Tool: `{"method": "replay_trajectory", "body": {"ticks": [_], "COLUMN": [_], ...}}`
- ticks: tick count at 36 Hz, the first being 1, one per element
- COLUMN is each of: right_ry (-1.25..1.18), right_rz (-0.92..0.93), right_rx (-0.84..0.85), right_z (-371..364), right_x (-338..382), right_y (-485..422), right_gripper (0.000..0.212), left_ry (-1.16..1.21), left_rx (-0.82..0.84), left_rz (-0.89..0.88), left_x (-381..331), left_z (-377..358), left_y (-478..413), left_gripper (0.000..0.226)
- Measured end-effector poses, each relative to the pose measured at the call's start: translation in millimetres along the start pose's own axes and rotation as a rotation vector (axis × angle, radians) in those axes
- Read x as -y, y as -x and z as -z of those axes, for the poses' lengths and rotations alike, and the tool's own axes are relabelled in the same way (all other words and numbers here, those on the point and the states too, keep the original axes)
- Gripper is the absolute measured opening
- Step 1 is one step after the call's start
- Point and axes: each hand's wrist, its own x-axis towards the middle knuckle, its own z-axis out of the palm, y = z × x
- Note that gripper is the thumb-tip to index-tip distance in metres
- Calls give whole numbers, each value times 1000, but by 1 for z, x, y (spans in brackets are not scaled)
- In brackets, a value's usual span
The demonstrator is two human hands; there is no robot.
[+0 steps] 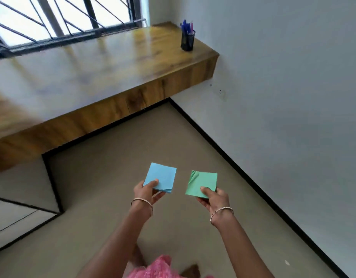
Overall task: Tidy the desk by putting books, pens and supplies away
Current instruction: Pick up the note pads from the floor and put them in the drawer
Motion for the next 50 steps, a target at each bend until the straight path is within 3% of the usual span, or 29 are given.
{"method": "replay_trajectory", "body": {"ticks": [23, 37, 45, 50], "right_ry": [153, 365, 523, 700], "right_rz": [16, 86, 106, 147], "right_rx": [352, 475, 532, 507], "right_z": [-384, -572, -646, -665], "right_x": [-24, -15, -2, -4], "right_y": [2, -78, -132, -155], "right_gripper": [8, 21, 30, 35], "left_ry": [294, 353, 171, -102], "left_rx": [-272, -405, -555, -649], "left_rz": [-239, -286, -275, -329], "left_x": [-278, -382, -422, -421], "left_z": [217, 240, 235, 233], "left_y": [-96, -200, -257, -271], "left_gripper": [24, 20, 22, 25]}}
